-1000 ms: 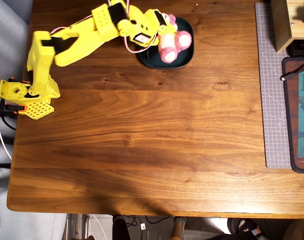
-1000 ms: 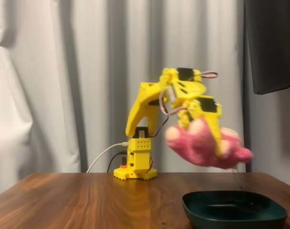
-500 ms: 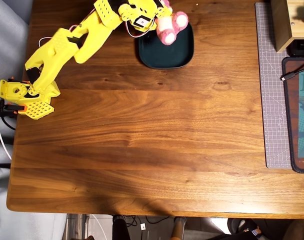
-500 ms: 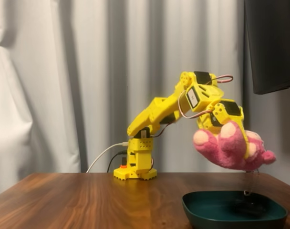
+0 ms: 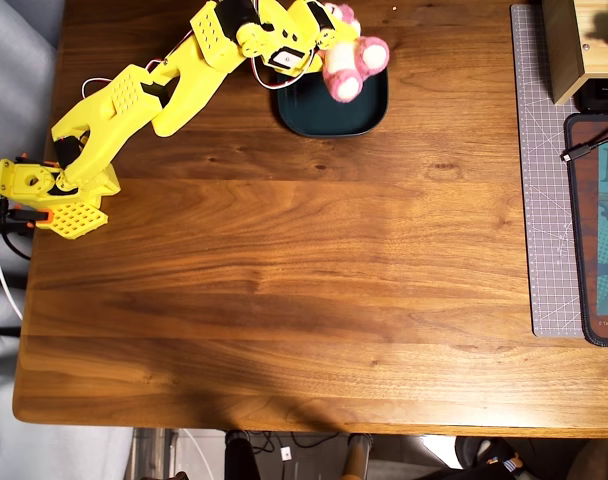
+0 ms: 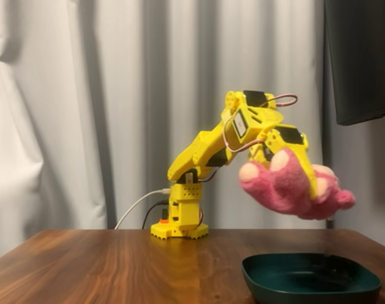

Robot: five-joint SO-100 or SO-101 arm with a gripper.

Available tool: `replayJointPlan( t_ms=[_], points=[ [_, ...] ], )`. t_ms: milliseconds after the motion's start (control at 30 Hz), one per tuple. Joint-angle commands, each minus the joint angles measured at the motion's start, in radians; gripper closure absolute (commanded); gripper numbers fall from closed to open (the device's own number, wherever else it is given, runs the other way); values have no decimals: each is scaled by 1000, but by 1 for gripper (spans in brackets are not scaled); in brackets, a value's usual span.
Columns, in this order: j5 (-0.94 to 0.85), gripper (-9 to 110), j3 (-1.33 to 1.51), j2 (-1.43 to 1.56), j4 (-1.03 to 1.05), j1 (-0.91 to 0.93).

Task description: Grasp a strawberry bear and put it in the bin.

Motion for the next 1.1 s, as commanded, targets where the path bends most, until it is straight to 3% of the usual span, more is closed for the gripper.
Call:
replayJointPlan(
  t_ms=[0,167,567,633,767,1067],
  points=[
    [-6,65,-84,20,3,-20],
    [-8,59,-87,20,3,-29],
    [-11,61,-95,11,21,-58],
    [-11,65,-117,11,32,-66],
    [-11,102,-189,11,89,-89],
    [-12,102,-210,225,376,-268]
  ],
)
